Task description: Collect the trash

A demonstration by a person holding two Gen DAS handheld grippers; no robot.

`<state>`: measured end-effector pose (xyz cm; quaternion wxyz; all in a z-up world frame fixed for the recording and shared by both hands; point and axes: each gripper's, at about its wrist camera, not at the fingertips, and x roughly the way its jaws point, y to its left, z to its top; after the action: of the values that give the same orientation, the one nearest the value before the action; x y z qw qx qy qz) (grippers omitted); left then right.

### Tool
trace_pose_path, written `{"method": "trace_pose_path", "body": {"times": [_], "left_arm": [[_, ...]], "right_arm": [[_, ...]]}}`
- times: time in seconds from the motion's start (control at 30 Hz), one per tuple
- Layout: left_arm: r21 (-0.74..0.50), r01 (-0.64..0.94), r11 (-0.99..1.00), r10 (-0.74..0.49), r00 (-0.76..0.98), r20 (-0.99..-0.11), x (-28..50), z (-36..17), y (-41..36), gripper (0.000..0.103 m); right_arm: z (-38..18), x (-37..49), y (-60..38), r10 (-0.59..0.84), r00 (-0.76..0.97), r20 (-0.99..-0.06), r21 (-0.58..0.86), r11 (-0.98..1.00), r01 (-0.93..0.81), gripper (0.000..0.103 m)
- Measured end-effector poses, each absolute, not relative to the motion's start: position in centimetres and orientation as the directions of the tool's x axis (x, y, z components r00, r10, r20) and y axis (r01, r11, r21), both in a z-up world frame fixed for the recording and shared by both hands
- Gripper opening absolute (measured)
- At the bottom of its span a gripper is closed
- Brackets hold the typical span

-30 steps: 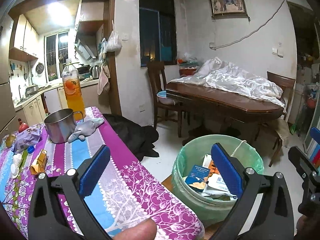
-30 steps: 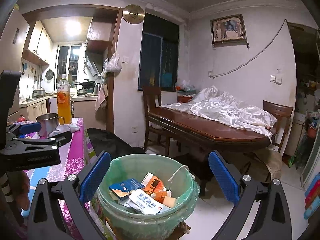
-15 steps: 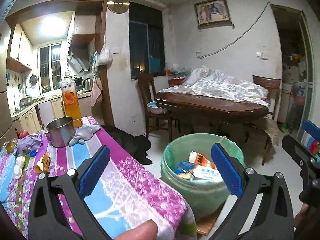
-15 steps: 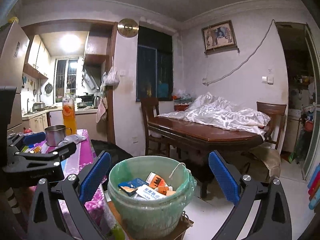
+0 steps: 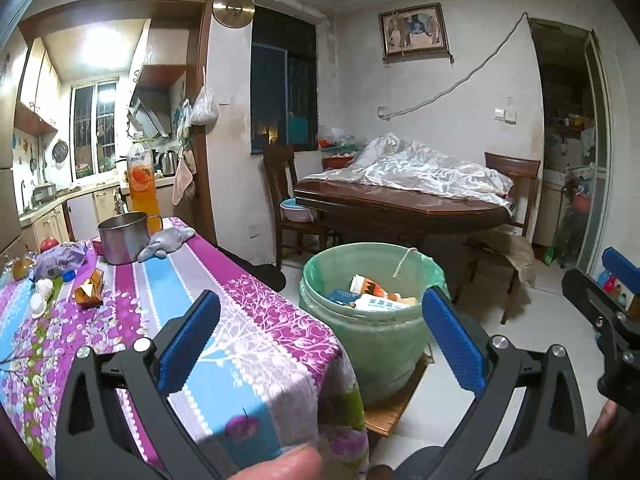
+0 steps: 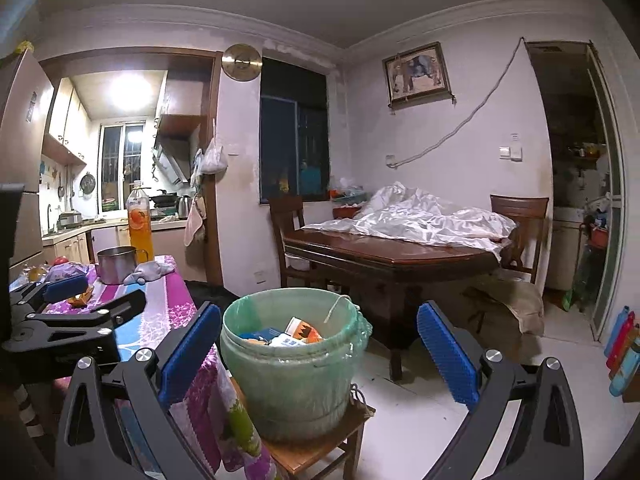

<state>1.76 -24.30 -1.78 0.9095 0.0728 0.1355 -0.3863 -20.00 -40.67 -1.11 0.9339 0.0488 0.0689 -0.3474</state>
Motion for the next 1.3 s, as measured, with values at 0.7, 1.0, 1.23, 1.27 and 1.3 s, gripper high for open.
{"method": "trace_pose_path", "body": {"times": [0.7,1.0,1.23,1.27,1.3], "left_arm": [[0.038,0.787,0.615,-0.750,0.599,-0.280,-3.3,-2.9,-22.0,0.098],[0.036,0.790,0.612,-0.755,0.598,-0.271,-3.9,-2.8,-22.3,0.098],[0.040,0.791,0.610,-0.757,0.597,-0.265,-4.2,-2.5,-22.6,0.098],[0.040,0.791,0.611,-0.757,0.598,-0.265,-4.2,-2.5,-22.7,0.098],[0.040,0.792,0.610,-0.757,0.597,-0.267,-4.2,-2.5,-22.7,0.098]], "right_arm": [[-1.9,-26.0,-36.7,-0.705,0.706,-0.066,0.046,0.704,0.708,0.098],[-2.2,-26.9,-36.8,-0.711,0.699,-0.073,0.050,0.697,0.715,0.098],[-2.3,-26.8,-37.0,-0.712,0.698,-0.077,0.055,0.696,0.716,0.098],[-2.3,-26.8,-37.0,-0.712,0.698,-0.077,0.053,0.696,0.716,0.098],[-2.3,-26.9,-37.1,-0.712,0.698,-0.078,0.053,0.696,0.716,0.098]]}}
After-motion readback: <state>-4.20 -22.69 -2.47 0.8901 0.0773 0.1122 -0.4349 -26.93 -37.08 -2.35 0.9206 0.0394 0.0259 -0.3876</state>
